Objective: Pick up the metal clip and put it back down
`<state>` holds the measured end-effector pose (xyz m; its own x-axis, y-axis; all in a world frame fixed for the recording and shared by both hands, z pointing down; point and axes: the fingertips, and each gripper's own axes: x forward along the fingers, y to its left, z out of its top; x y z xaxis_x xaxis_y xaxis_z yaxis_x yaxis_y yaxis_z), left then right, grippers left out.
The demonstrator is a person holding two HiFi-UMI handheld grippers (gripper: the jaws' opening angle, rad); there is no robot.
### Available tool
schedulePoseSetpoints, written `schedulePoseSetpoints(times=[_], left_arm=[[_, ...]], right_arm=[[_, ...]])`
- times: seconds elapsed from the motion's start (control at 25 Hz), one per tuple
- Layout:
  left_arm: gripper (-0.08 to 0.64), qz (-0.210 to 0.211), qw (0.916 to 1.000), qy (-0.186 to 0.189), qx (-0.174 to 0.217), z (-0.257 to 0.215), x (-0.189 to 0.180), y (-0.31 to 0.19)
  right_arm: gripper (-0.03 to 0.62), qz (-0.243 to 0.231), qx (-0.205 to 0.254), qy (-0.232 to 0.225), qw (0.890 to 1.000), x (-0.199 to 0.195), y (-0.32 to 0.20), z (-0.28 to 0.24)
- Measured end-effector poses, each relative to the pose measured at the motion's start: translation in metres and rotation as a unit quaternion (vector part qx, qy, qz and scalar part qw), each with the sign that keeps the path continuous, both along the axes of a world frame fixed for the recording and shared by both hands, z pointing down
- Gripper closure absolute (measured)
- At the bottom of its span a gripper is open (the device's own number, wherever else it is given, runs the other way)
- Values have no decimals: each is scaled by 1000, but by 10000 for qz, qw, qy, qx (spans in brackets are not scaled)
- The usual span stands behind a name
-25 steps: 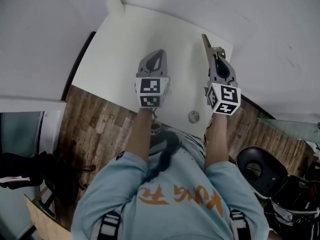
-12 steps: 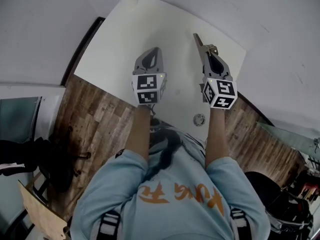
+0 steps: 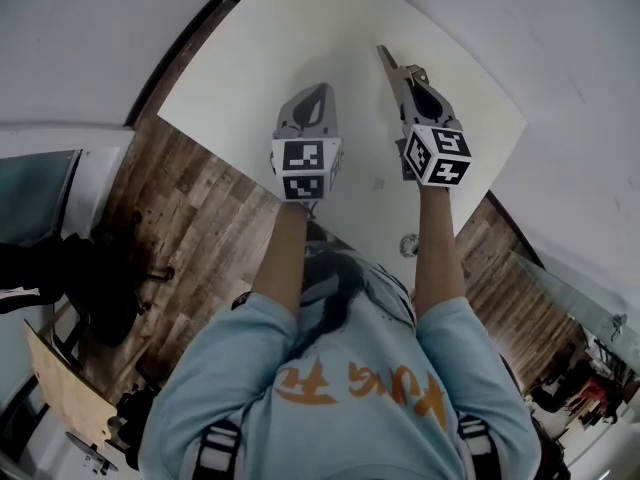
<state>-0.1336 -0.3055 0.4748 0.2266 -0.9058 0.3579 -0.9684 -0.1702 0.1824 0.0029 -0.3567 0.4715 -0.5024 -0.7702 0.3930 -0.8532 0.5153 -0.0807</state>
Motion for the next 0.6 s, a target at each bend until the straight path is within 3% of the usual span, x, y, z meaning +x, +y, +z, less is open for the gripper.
schedulePoseSetpoints(times=[0.24, 0.6], left_arm=[[543, -146, 9997, 51, -183, 19, -13, -3], [543, -344, 9990, 39, -283, 34, -26, -8]], right_arm=[[560, -145, -546, -169, 9983, -14, -17, 41], [558, -20, -1269, -994, 9869, -16, -26, 84]])
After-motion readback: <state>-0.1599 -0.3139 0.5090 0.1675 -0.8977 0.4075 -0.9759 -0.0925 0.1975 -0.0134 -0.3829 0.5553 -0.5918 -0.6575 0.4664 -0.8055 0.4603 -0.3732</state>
